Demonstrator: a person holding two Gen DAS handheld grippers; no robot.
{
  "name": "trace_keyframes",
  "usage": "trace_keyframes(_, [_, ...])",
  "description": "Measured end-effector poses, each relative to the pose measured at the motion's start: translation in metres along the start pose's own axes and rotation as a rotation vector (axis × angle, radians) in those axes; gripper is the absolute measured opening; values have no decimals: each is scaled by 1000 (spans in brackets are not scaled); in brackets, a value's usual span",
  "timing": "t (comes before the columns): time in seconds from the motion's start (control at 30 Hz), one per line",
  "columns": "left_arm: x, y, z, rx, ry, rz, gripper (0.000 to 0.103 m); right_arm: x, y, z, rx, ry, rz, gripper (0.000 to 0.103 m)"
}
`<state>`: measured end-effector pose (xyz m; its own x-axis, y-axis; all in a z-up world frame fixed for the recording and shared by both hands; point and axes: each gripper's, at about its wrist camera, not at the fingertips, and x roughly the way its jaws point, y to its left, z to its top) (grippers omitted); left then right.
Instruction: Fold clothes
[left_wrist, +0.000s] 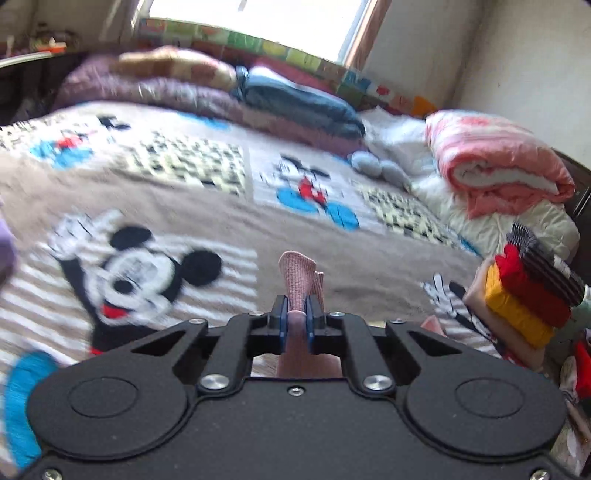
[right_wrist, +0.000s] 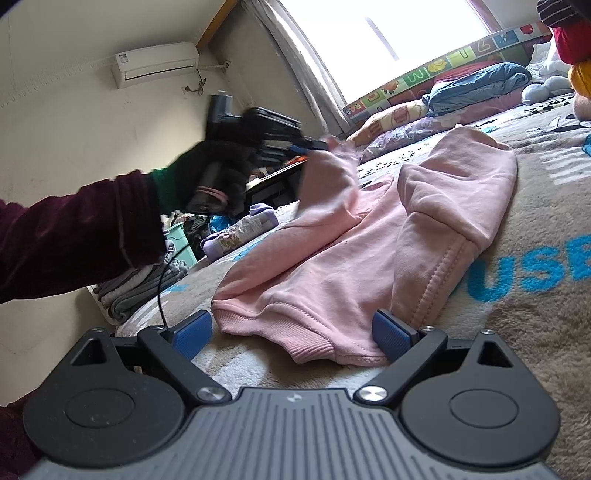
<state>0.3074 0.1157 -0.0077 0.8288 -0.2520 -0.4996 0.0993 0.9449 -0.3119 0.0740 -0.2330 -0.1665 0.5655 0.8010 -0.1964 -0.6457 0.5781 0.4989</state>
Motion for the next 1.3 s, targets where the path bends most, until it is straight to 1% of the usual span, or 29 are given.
trace_keyframes(0.1, [-26,15,7,8,-40,34,8,0,0,0,0,1,-1,93])
trace_keyframes(0.23, [-53,42,7,-18,-74,79,7,0,0,0,-1,2,-3,93])
trace_keyframes(0.47, [-88,89,-12,-88,-111,145,7,0,0,1,-3,4,-5,93])
trace_keyframes(0.67, [-103,130,-37,-162,-130,207,8,0,-1,0,-5,4,-6,93])
trace_keyframes(0.8, [-108,155,-56,-196,-128,241,8,0,-1,1,-4,5,-8,93])
trace_keyframes(1.0, [-108,181,-84,-250,-112,278,8,0,-1,0,-4,4,-9,93])
trace_keyframes(1.1, [-103,189,-96,-252,-83,297,8,0,0,0,-4,4,-9,93])
trace_keyframes(1.17, [-96,196,-103,-261,-37,321,14,-1,0,0,-4,4,-9,93])
trace_keyframes(1.2, [-96,198,-105,-267,-27,339,17,-1,0,0,-4,5,-9,93])
trace_keyframes(1.23, [-100,198,-105,-268,-35,356,26,-1,0,0,-4,5,-10,93])
trace_keyframes(1.27, [-104,198,-106,-270,-44,374,32,-1,0,0,-5,5,-10,93])
trace_keyframes(1.3, [-107,197,-106,-271,-52,392,33,-1,1,0,-5,6,-11,93])
